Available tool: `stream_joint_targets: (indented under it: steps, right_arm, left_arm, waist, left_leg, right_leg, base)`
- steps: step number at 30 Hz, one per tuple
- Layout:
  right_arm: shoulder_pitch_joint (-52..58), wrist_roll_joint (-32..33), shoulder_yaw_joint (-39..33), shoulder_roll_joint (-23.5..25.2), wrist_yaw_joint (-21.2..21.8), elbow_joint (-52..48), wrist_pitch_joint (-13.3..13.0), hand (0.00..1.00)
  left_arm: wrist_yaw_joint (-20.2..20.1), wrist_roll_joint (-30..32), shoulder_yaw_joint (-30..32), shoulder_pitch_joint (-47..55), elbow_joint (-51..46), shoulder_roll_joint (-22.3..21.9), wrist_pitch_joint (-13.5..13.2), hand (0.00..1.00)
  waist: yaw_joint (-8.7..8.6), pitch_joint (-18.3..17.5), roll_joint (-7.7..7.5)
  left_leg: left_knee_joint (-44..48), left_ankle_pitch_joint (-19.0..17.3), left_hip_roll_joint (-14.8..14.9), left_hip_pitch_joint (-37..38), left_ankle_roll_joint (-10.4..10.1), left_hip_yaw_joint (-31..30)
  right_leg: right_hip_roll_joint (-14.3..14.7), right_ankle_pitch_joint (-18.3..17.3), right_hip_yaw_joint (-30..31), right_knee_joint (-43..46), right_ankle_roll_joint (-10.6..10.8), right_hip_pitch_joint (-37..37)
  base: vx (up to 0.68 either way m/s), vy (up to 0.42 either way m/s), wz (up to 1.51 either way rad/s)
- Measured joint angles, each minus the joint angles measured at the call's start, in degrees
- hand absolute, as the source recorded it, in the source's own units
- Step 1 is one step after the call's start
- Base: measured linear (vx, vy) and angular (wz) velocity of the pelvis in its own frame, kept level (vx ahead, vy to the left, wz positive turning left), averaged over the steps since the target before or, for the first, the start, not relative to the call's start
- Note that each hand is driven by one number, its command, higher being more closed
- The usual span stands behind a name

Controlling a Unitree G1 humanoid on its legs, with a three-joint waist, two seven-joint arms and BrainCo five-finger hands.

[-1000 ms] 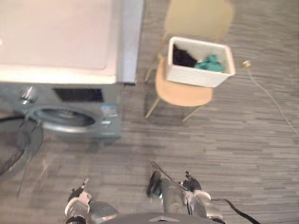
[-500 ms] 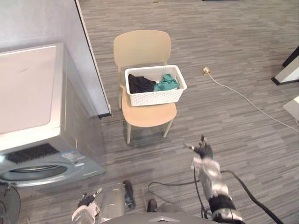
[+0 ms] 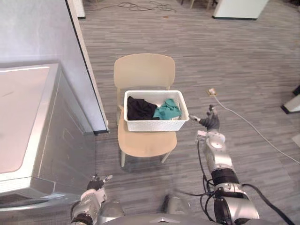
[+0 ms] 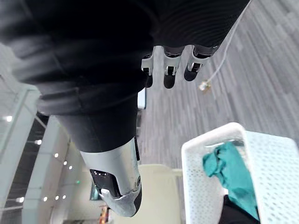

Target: Pick up the laundry basket with both hands and put the clothes into the washing machine.

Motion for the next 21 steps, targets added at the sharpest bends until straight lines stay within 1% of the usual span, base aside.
stream_joint_targets:
  steps: [1, 2, 3, 4, 5, 6, 7, 8, 9, 10, 11, 12, 13, 14, 15, 16, 17, 18, 19, 20, 21]
  right_arm:
    - [-0.13, -0.03, -0.54, -0.4, 0.01, 0.02, -0.04, 0.0]
    - [-0.13, -0.45, -0.83, -0.23, 0.06, 0.15, -0.02, 0.0]
    - [-0.31, -1.57, -0.64, -0.35, 0.22, 0.4, -0.01, 0.0]
    - [-0.53, -2.27, -0.02, -2.08, 0.26, 1.71, -0.02, 0.0]
    - [-0.82, -2.27, 0.42, -2.88, 0.46, 2.68, 0.04, 0.0]
    - [-1.4, -2.28, 0.59, -3.94, 0.67, 3.82, 0.11, 0.0]
    - [-2.01, -2.28, 0.59, -4.42, 0.92, 4.76, 0.16, 0.0]
    - [-2.2, -2.28, 0.87, -5.23, 1.48, 4.72, 0.11, 0.0]
    - [-2.64, -2.27, 1.65, -6.0, 2.25, 4.75, 0.03, 0.0]
    - [-2.87, -2.26, 1.7, -6.21, 2.71, 4.78, 0.0, 0.0]
    - [-3.86, -2.24, 2.07, -6.45, 3.07, 5.58, -0.1, 0.0]
    - [-4.58, -2.24, 2.55, -6.63, 3.34, 6.48, -0.33, 0.0]
    - [-5.4, -2.2, 3.29, -7.15, 4.39, 7.5, -1.02, 0.0]
    - [-5.91, -2.24, 4.85, -7.99, 5.49, 8.56, -1.82, 0.0]
    - [-6.1, -2.35, 5.13, -8.02, 5.81, 9.01, -1.99, 0.0]
    - [-6.3, -2.7, 6.19, -8.05, 7.04, 9.81, -2.02, 0.0]
    - [-7.04, -4.08, 8.0, -7.76, 8.06, 11.18, -2.06, 0.0]
    - [-7.33, -4.51, 8.96, -7.7, 8.55, 11.89, -2.02, 0.0]
    - [-7.4, -4.85, 10.61, -7.59, 9.34, 12.62, -2.04, 0.0]
    - [-8.37, -6.4, 11.98, -7.53, 9.49, 14.32, -2.03, 0.0]
    - [-9.14, -6.84, 12.54, -7.59, 9.52, 15.18, -2.04, 0.0]
  left_arm:
    - [0.01, 0.54, -0.22, 0.01, 0.3, 0.51, -0.36, 0.0]
    - [0.08, 1.15, -0.25, 0.33, 0.26, 1.79, -0.7, 0.0]
    - [0.21, 1.54, -0.18, 0.75, 0.51, 3.07, -0.92, 0.0]
    - [0.62, 1.52, -0.12, 1.72, 1.04, 1.37, -0.95, 0.0]
    - [0.74, 1.46, 0.0, 2.81, 1.08, 0.41, -0.99, 0.0]
    - [0.91, 1.32, 0.54, 4.75, 1.56, -0.94, -1.19, 0.0]
    - [0.94, 0.64, 0.69, 4.96, 2.43, -1.45, -1.32, 0.0]
    - [0.92, -0.17, 1.19, 5.68, 2.77, -1.93, -1.35, 0.0]
    - [0.8, -1.06, 2.77, 6.36, 2.68, -2.18, -1.38, 0.0]
    - [0.84, -1.54, 3.22, 6.45, 2.66, -2.09, -1.39, 0.0]
    - [0.9, -1.9, 4.08, 6.49, 2.64, -1.93, -1.51, 0.0]
    - [0.91, -1.91, 4.3, 6.48, 2.62, -1.88, -1.49, 0.0]
    - [0.86, -1.83, 4.25, 6.78, 2.43, -1.83, -1.54, 0.0]
    - [0.57, -1.6, 3.98, 7.02, 2.25, -1.86, -1.58, 0.0]
    - [0.47, -1.33, 3.97, 7.01, 2.23, -1.78, -1.59, 0.0]
    - [-0.09, -0.56, 3.92, 6.93, 2.16, -1.24, -1.69, 0.0]
    - [-0.31, -0.47, 4.31, 6.88, 1.86, -0.56, -2.18, 0.0]
    - [-0.31, -0.42, 4.44, 6.74, 1.84, -0.18, -2.35, 0.0]
    - [-0.33, 0.18, 4.52, 6.52, 1.87, 0.4, -2.51, 0.0]
    - [-0.35, 1.07, 4.51, 6.47, 1.88, 1.43, -2.62, 0.0]
    - [-0.35, 1.43, 4.52, 6.47, 1.86, 1.47, -2.67, 0.0]
  waist:
    - [0.01, -0.16, -0.53]
    - [0.21, -0.81, -2.58]
    - [0.26, -1.04, -3.43]
    - [0.86, -1.65, 0.38]
    - [1.14, -2.66, 2.1]
    - [1.59, -3.48, 3.4]
    - [1.42, -3.52, 3.44]
    - [1.48, -3.41, 3.05]
    - [1.62, -3.22, 2.76]
    - [1.62, -3.09, 2.58]
    - [1.72, -2.84, 2.18]
    - [1.8, -2.77, 2.07]
    - [2.03, -2.71, 1.98]
    - [2.28, -2.71, 1.98]
    - [2.31, -2.68, 1.91]
    - [2.76, -2.37, 1.22]
    - [3.48, -1.86, 0.41]
    - [3.71, -1.53, -0.08]
    - [4.29, -1.08, -0.73]
    - [4.21, -0.47, -1.21]
    - [4.18, -0.02, -1.26]
  left_leg:
    - [0.0, -0.87, 0.36, 0.13, -2.49, -1.91]
    - [-0.12, -1.94, 0.26, 0.42, -6.11, -4.15]
    - [0.2, -3.21, 0.79, 0.41, -8.91, -6.21]
    - [0.01, -3.43, 5.45, 0.23, -10.26, -9.02]
    - [-0.57, -3.09, 7.29, -0.1, -10.52, -10.39]
    - [-1.82, -0.02, 9.09, -0.44, -10.71, -12.94]
    - [-2.55, 3.08, 9.71, -1.31, -10.18, -14.73]
    - [-2.59, 6.84, 10.18, -3.23, -8.64, -16.11]
    - [-1.92, 9.88, 10.62, -5.45, -5.47, -15.82]
    - [-1.64, 10.82, 10.7, -6.5, -4.53, -15.55]
    - [-1.15, 11.0, 10.39, -8.03, -4.65, -13.18]
    - [-1.24, 10.78, 10.11, -8.52, -4.72, -11.11]
    - [-2.36, 10.54, 9.03, -9.07, -5.12, -6.22]
    - [-6.58, 11.34, 7.01, -8.99, -5.29, -1.19]
    - [-7.38, 11.4, 6.78, -8.84, -5.32, -0.5]
    - [-10.57, 13.59, 5.93, -7.86, -8.16, -0.47]
    - [-11.94, 14.59, 4.69, -8.14, -7.59, -0.97]
    - [-12.23, 14.74, 4.21, -8.38, -7.62, -1.22]
    - [-12.13, 14.9, 3.21, -9.34, -7.36, -1.83]
    - [-11.96, 15.06, 2.18, -10.54, -6.86, -2.41]
    - [-11.77, 15.07, 1.6, -11.19, -6.6, -3.05]
  right_leg:
    - [-0.93, 2.81, 2.62, -2.86, 1.4, 0.11]
    - [-2.23, 5.97, 4.46, -3.74, 1.45, 0.37]
    - [-1.7, 10.59, 5.27, -2.88, 5.38, 1.01]
    - [2.13, 7.32, 2.0, -0.02, 3.31, 1.21]
    - [3.76, 6.34, 0.38, 0.79, 2.44, 1.06]
    - [5.17, 4.28, -2.01, 2.67, 0.94, 0.9]
    - [5.2, 3.49, -4.49, 3.26, 0.15, 1.57]
    - [5.16, 2.69, -7.56, 2.84, -0.97, 2.72]
    - [5.2, 2.74, -11.0, 1.04, -2.14, 4.45]
    - [5.07, 2.96, -12.73, -0.13, -2.56, 5.66]
    - [4.76, 3.85, -15.61, -2.51, -3.21, 7.9]
    - [4.64, 4.3, -17.04, -3.73, -3.34, 8.94]
    - [4.45, 5.03, -19.6, -5.91, -3.32, 10.63]
    - [4.28, 5.89, -22.22, -7.35, -2.93, 11.69]
    - [4.28, 6.01, -22.55, -7.56, -2.81, 11.76]
    - [4.05, 6.63, -23.1, -8.41, -2.25, 11.67]
    - [3.46, 7.64, -23.37, -9.7, -1.87, 11.61]
    - [3.12, 8.05, -23.56, -10.22, -1.61, 11.61]
    - [2.58, 8.56, -24.32, -10.84, -1.23, 11.61]
    - [1.67, 8.88, -25.28, -11.13, -0.72, 11.59]
    - [1.18, 9.03, -25.81, -11.34, -0.5, 11.54]
  base:
    - [0.18, -0.385, 0.91]
    - [0.23, -0.597, 1.07]
    - [0.16, -0.685, 0.99]
    - [0.19, -0.778, 0.66]
    - [0.17, -0.672, 0.61]
    - [0.17, -0.49, 0.7]
    - [0.14, -0.463, 1.14]
    - [0.11, -0.446, 1.34]
    - [0.1, -0.425, 1.29]
    - [0.1, -0.354, 1.28]
    - [0.08, -0.254, 1.01]
    - [0.08, -0.217, 1.15]
    - [0.07, -0.111, 1.08]
    - [0.06, -0.032, 0.95]
    - [0.07, 0.016, 0.76]
    - [0.03, 0.051, 0.38]
    - [0.01, 0.066, 0.35]
    - [-0.04, 0.098, 0.26]
    - [-0.06, 0.117, 0.41]
    - [-0.05, 0.123, 0.46]
    - [-0.05, 0.128, 0.52]
